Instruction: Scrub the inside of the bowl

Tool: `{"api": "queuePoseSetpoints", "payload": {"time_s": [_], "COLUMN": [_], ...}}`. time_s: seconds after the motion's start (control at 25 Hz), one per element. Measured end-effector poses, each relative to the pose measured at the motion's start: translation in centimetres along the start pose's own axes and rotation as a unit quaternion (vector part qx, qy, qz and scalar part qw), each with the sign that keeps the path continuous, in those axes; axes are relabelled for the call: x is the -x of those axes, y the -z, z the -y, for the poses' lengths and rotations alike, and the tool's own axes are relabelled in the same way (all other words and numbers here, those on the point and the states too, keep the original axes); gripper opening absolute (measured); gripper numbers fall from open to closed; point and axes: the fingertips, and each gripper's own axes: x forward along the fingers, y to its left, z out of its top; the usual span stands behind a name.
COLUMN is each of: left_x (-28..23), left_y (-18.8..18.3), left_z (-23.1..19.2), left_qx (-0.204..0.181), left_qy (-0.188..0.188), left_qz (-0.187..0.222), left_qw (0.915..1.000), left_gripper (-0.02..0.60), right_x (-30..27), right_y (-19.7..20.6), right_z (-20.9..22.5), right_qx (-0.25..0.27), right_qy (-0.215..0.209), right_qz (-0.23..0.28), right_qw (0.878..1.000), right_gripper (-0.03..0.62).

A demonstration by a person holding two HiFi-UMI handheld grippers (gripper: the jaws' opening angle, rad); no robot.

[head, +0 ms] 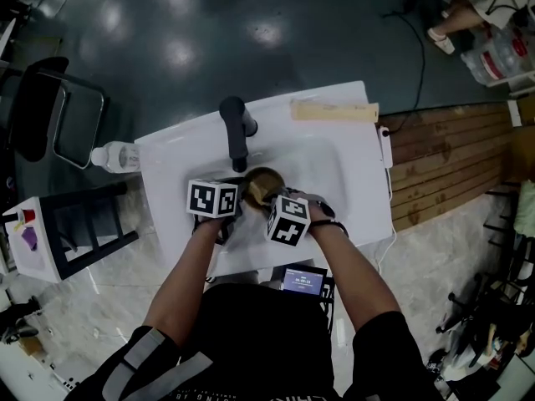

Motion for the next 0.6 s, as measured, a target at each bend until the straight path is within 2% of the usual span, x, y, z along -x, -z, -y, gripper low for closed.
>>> {"api": "queuePoseSetpoints", "payload": {"time_s": [0.24,0.44,0.6], "left_x": [0.1,0.0,0.1], "left_y": [0.0,0.1,0.3], "left_z": [0.1,0.0,-0.2], "left_qx": [0.001,0.004,0.000], "left_qy": [0.001,0.003,0.001], "left_qz": [0.001,-0.003,-0.004], "left_qw": [1.0000,1.0000,1.0000], "left_gripper": [0.017,0.017,0.017], "right_x": [-0.6,-0.2,0.5], "right_y": [-1.5,-2.1,-2.8], "right_z": [-1.2,-0.6,1.0], "right_qx": [-0.016,-0.056,-0.110], "right_qy": [-0.053,-0.064,-0.047], "right_qz": [0.008,0.026,0.068], "right_qw": [0.998,0.996,0.990], "right_gripper": [0.040,0.040,0.040]}}
